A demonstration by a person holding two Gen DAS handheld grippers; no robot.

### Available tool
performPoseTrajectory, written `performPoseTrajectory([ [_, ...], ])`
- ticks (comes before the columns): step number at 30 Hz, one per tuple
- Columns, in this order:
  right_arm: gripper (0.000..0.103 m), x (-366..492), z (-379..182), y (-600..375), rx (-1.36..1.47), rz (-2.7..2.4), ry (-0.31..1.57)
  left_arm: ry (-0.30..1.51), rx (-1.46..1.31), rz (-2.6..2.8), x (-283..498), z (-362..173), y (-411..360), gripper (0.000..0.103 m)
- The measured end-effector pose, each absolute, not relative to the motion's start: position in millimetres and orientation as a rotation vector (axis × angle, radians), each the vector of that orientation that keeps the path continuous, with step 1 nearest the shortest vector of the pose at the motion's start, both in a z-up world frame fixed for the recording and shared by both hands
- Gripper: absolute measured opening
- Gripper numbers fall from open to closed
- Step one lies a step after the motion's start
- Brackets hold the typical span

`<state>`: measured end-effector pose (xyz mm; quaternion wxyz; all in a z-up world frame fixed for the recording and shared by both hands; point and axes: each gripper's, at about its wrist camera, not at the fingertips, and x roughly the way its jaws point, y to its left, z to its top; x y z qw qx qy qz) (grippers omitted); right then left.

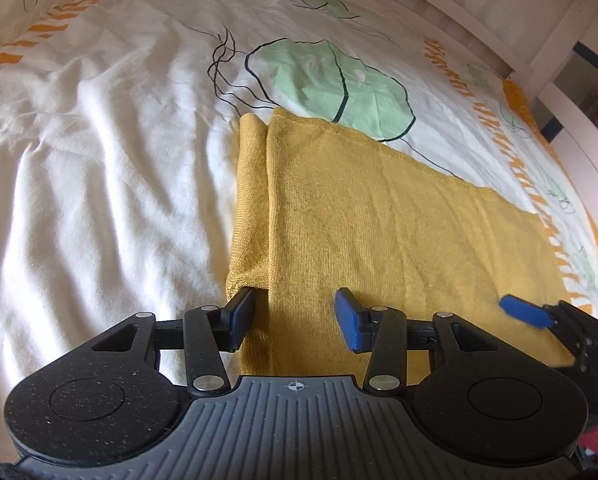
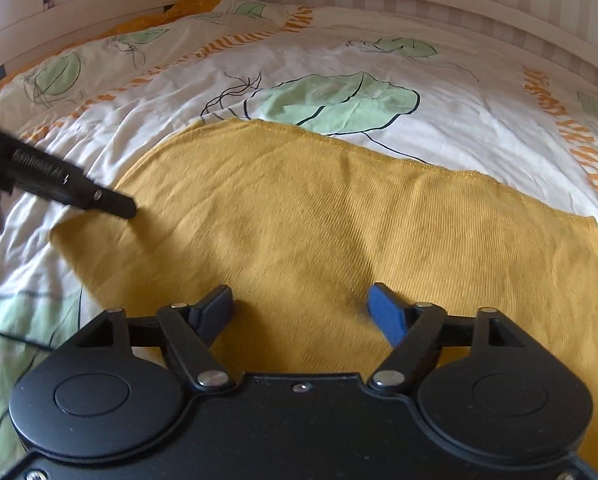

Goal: Fold small clothes

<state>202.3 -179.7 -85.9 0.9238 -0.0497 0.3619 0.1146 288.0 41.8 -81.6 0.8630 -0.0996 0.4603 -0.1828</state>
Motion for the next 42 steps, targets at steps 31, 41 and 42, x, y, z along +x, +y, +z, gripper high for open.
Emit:
performPoseTrajectory([
  [31,0.090,120.9,-41.0,-293.2,0.277,0.112,0.672,0.913,0.052,-0.340,217.6,-90.7,10.3,0.101],
  [41,0.091,160.7,-64.0,-393.7,0.540,-0.036,0.759,0.889,0.065,-0.328,213.4,-93.0,5.9,0.103],
  [42,0.091,166.3,-69.9,-396.8,0.561,-0.024,0.780,0.888,0.063,-0.325,213.0,-93.0,6.0,0.103],
])
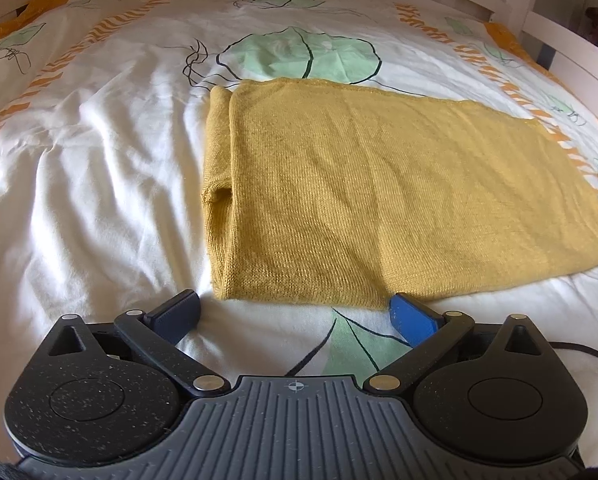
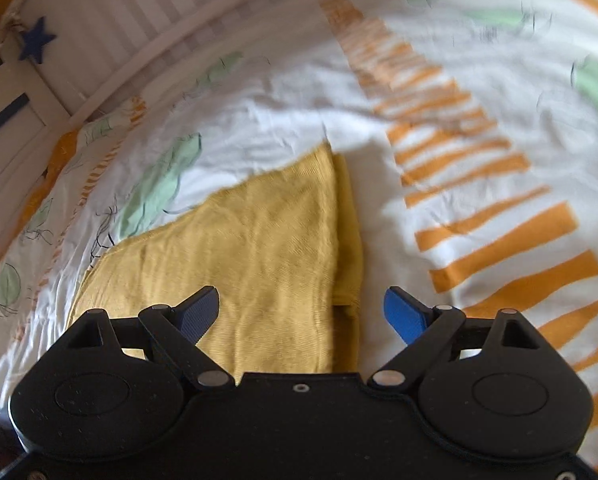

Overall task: Fold small clothes
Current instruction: 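Slide the right gripper under the sweater side and lift it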

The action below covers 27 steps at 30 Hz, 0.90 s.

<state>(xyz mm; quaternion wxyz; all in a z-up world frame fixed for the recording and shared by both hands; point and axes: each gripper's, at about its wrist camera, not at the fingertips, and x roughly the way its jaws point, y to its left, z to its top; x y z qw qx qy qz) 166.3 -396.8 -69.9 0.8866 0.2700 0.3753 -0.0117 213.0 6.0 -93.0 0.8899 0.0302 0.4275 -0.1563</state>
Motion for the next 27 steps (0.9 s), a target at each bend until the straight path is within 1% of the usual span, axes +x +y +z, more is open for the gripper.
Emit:
performPoseTrajectory([
  [4,0.093,179.9,-90.2,-404.9,0.667,0.038,0.800,0.909,0.063,-0.305,213.6,-91.4,2.8,0.103],
  [6,0.100,183.7,-97.2,-409.0,0.728,0.081,0.773,0.939,0.081,-0.298,217.4,-89.7,-0.9,0.103],
  [8,0.103,186.5,-102.7,-413.1,0.789,0.120,0.744,0.961,0.089,-0.293,221.0,-89.0,-2.7,0.103],
  [11,0.103,188.5,-110.9,-419.5,0.851,0.155,0.700,0.968,0.072,-0.285,222.0,-88.5,-1.2,0.102],
  [15,0.103,190.1,-111.6,-421.0,0.857,0.174,0.684,0.999,0.082,-0.285,223.6,-83.6,-1.9,0.100],
  [17,0.103,189.2,-109.4,-418.9,0.840,0.169,0.685,1.006,0.064,-0.272,222.7,-75.7,-0.9,0.083],
  [18,0.103,189.2,-108.9,-417.6,0.827,0.166,0.689,1.010,0.047,-0.268,222.5,-70.3,-0.4,0.080],
  [23,0.103,195.1,-107.2,-415.5,0.797,0.168,0.722,0.970,-0.055,-0.283,234.7,-34.1,-12.1,0.080],
  [27,0.103,195.9,-108.7,-420.3,0.828,0.176,0.729,0.927,-0.029,-0.296,264.5,-12.1,-47.7,0.080],
])
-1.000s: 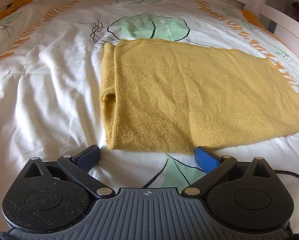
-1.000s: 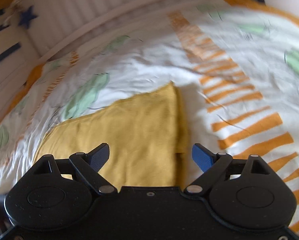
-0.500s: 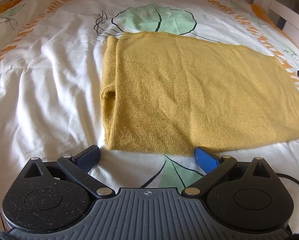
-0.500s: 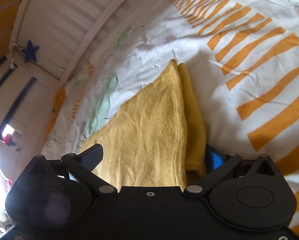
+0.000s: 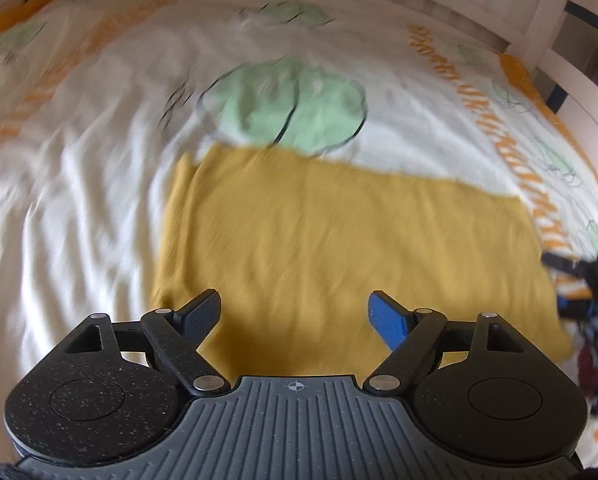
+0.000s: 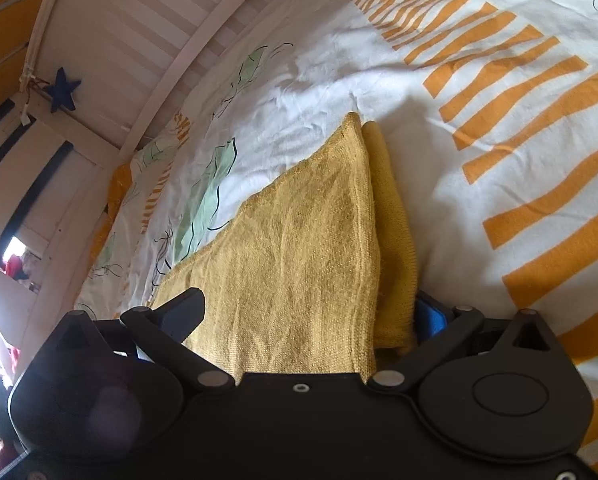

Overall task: Fold small clothes
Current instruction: 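Slide the right gripper under the sweater side and lift it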

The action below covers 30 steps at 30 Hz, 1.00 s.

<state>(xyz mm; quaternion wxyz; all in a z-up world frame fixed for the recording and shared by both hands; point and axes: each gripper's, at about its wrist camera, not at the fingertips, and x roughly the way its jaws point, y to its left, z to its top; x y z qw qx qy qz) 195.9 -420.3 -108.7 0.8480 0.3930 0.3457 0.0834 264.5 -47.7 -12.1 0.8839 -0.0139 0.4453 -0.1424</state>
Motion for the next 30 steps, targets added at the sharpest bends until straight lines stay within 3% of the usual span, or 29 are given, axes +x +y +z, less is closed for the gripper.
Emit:
performPoseTrajectory([
  [12,0.103,199.0,-108.6,-419.8,0.834,0.174,0.737,0.996,0.063,-0.289,334.5,-35.4,-139.1,0.080],
  [19,0.103,201.4,-108.8,-420.7,0.848,0.175,0.744,1.092,0.098,-0.261,349.3,-64.5,-145.5,0.079],
  [30,0.103,204.8,-107.8,-426.5,0.883,0.192,0.781,1.202,0.062,-0.282,352.4,-57.7,-147.4,0.079],
])
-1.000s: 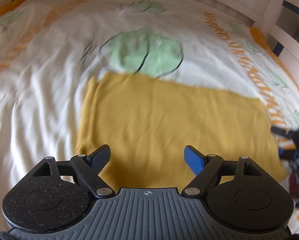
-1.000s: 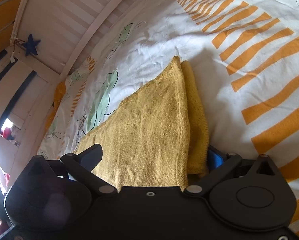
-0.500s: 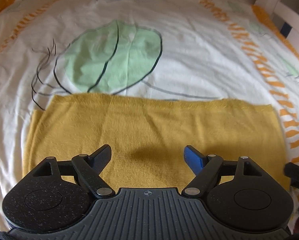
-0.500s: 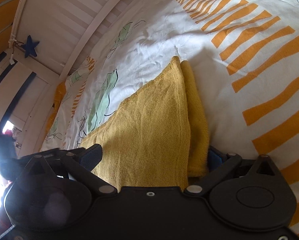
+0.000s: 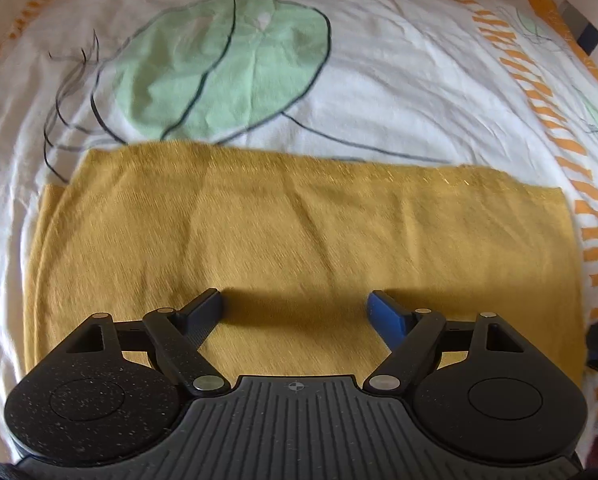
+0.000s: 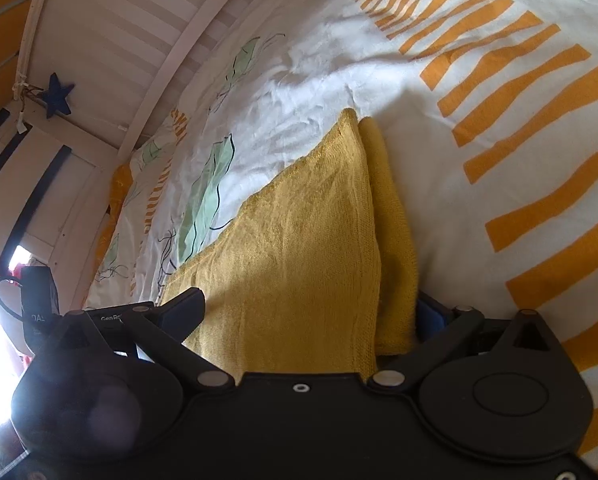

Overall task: Fold small clothes
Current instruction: 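Slide the right gripper under the sweater side and lift it, then close the right gripper on the yellow sweater edge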

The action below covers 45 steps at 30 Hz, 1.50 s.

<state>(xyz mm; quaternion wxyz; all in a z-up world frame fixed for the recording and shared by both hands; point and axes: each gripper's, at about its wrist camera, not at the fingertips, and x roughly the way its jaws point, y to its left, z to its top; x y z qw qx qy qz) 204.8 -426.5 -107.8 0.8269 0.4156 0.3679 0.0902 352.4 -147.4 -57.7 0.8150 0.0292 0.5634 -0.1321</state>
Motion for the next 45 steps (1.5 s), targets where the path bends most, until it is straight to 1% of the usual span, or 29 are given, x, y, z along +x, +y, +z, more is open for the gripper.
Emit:
performPoseTrajectory([
  [4,0.102,205.0,-108.9,-434.1,0.934,0.209,0.805,1.267,0.053,-0.309,340.8,-56.4,-145.4,0.079],
  [12,0.102,204.6,-108.5,-441.5,0.974,0.241,0.864,1.477,-0.196,-0.403,295.2,-61.0,-118.8,0.078],
  [13,0.102,204.3,-108.2,-441.4,0.969,0.245,0.871,1.463,-0.199,-0.402,287.2,-62.4,-116.3,0.078],
  [15,0.102,203.6,-107.2,-440.4,0.957,0.248,0.879,1.368,-0.146,-0.387,271.4,-61.0,-115.3,0.078],
  [21,0.102,205.5,-105.5,-436.3,0.925,0.242,0.886,0.903,0.130,-0.343,248.2,-48.3,-127.5,0.077],
  [24,0.102,206.2,-105.1,-435.4,0.918,0.241,0.887,0.798,0.169,-0.318,261.0,-49.0,-133.4,0.077],
  [30,0.102,207.4,-105.9,-435.6,0.922,0.240,0.881,0.845,0.089,-0.278,298.2,-56.5,-139.5,0.077],
  [38,0.102,208.9,-106.5,-435.7,0.918,0.241,0.876,0.920,0.112,-0.264,305.3,-69.8,-146.4,0.077],
  [45,0.103,210.0,-107.1,-434.3,0.904,0.242,0.857,0.969,0.158,-0.251,311.3,-74.5,-153.9,0.080],
])
